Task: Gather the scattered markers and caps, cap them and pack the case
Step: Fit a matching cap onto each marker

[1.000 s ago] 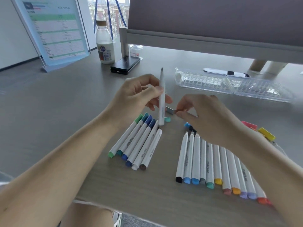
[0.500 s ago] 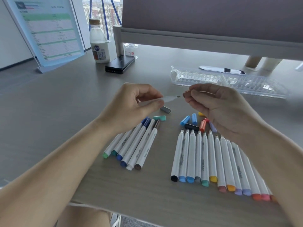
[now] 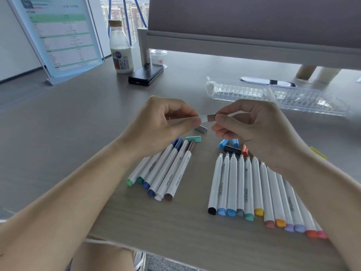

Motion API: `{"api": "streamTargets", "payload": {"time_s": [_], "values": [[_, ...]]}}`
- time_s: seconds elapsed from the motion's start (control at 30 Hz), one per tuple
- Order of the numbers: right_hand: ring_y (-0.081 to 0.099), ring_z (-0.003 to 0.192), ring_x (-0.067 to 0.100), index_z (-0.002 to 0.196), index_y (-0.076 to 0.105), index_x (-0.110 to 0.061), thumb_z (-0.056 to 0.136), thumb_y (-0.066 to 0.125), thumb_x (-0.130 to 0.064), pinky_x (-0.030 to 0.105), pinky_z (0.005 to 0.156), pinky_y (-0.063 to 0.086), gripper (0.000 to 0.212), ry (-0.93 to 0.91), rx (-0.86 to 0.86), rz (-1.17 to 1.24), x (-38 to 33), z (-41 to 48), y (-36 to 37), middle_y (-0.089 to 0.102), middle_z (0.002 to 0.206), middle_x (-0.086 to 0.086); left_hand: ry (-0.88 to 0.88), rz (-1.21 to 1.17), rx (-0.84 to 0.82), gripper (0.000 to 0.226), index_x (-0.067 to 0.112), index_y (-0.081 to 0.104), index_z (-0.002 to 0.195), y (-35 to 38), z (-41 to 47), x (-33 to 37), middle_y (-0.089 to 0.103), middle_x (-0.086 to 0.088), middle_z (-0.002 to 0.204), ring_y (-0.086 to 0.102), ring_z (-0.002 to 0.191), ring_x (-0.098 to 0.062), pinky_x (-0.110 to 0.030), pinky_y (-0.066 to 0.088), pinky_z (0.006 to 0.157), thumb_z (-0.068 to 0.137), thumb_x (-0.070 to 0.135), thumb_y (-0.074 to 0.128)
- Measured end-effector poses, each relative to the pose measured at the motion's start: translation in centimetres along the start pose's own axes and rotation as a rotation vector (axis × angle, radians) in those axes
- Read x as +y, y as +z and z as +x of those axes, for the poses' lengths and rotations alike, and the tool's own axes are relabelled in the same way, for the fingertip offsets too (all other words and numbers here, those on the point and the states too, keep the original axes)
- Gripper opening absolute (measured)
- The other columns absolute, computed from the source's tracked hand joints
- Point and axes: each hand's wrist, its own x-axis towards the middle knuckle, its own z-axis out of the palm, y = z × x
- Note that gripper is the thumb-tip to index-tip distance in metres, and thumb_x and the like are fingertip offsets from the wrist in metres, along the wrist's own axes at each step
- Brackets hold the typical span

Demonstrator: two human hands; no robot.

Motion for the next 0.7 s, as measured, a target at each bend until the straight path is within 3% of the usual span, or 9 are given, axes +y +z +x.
{"api": "streamTargets", "payload": {"time_s": [0.17,0.37,0.47,0.6,0.7], "values": [[0.078,0.075,0.021,0.1,0.075,-0.004,0.092,0.07,-0.006,0.019,0.069,0.06,0.009,-0.002,-0.02,0.04,-0.3,-0.1,0.0,0.08,0.083,0.009,0.018,-0.048,0.017,0.003,0.008,0.08,0.09,0.2,-0.1,0.2,0.078,-0.002,0.081,0.07,0.075,-0.009,-0.028,0.057,0.073,0.088,0.01,0.08],[0.077,0.074,0.017,0.099,0.074,-0.004,0.093,0.07,-0.006,0.018,0.068,0.059,0.008,-0.008,-0.023,0.052,-0.1,-0.1,0.0,0.08,0.082,0.007,0.017,-0.062,0.04,0.007,0.001,0.079,0.09,0.4,0.1,0.4,0.078,-0.008,0.083,0.07,0.076,-0.013,-0.036,0.059,0.079,0.087,0.007,0.08],[0.077,0.075,0.016,0.099,0.075,-0.008,0.094,0.069,-0.007,0.017,0.07,0.059,0.008,-0.024,-0.031,0.057,-0.3,0.0,-0.2,0.08,0.082,0.006,0.022,-0.046,0.047,0.006,0.001,0.079,0.091,0.4,0.2,0.6,0.077,-0.005,0.081,0.069,0.075,-0.01,-0.033,0.058,0.079,0.089,0.007,0.079],[0.076,0.079,0.014,0.105,0.075,-0.008,0.098,0.064,-0.008,0.018,0.074,0.06,0.013,-0.05,-0.019,0.067,-0.2,0.3,-0.5,0.08,0.087,0.006,-0.027,0.085,-0.044,0.01,0.01,0.08,0.095,0.0,0.5,1.6,0.077,0.004,0.08,0.069,0.076,-0.004,-0.02,0.054,0.077,0.096,0.017,0.072],[0.075,0.077,0.014,0.104,0.076,-0.01,0.104,0.054,-0.009,0.02,0.075,0.06,0.022,-0.005,0.036,0.098,-0.2,0.6,-0.8,0.08,0.088,0.006,-0.089,0.318,-0.173,0.014,0.028,0.08,0.093,-0.6,0.6,2.7,0.077,0.012,0.086,0.072,0.084,-0.005,-0.035,0.058,0.084,0.097,0.036,0.07]]}}
